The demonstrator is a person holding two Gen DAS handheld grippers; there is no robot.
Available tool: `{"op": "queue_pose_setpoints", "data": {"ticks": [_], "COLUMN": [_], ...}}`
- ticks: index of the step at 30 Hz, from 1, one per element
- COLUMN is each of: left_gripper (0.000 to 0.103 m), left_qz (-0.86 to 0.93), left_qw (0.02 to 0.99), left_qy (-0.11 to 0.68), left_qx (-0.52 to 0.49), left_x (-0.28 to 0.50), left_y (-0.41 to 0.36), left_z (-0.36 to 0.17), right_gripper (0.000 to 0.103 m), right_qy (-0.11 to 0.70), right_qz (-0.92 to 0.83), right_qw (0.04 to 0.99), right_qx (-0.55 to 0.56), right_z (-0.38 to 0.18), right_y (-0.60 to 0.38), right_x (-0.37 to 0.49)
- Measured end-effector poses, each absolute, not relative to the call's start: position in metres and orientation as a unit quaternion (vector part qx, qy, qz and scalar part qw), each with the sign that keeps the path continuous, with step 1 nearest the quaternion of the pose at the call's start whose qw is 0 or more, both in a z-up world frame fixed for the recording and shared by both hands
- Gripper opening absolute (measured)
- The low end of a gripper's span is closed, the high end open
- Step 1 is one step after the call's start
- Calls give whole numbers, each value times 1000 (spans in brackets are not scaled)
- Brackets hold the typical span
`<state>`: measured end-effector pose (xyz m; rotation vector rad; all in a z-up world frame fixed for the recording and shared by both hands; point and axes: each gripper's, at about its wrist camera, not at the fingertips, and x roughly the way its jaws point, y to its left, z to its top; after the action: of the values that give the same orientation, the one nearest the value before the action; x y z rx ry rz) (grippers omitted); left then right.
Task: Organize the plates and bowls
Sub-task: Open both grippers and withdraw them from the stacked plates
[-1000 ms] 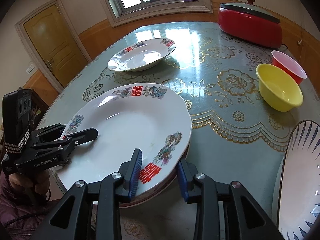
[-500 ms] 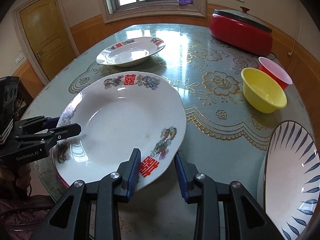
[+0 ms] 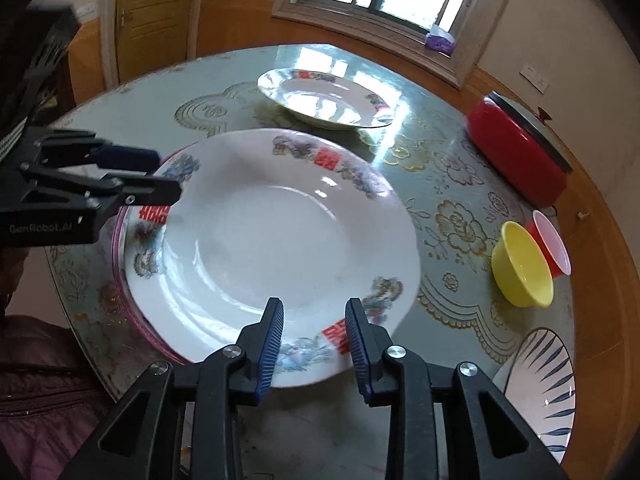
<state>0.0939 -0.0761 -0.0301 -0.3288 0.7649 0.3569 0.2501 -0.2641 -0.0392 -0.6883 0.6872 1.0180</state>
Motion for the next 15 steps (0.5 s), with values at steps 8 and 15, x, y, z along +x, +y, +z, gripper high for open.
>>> {"op": "queue_pose_setpoints", "data": {"ticks": [8, 15], "left_gripper": [55, 56], "left_qz": [201, 227], "left_qw": [894, 885], "left_qy": [357, 357], "left_qx": [-184, -194], "left_x": [79, 71], "left_y": [-63, -57], "left_z": [-27, -30], "right_gripper": [33, 34], "right_qy": [435, 409], "right_qz": [432, 453], "right_qw": [777, 771], "right_qx": [-141, -182], "right_z": [-53, -56], "right_y": [-255, -239], "right_x": [334, 314]}}
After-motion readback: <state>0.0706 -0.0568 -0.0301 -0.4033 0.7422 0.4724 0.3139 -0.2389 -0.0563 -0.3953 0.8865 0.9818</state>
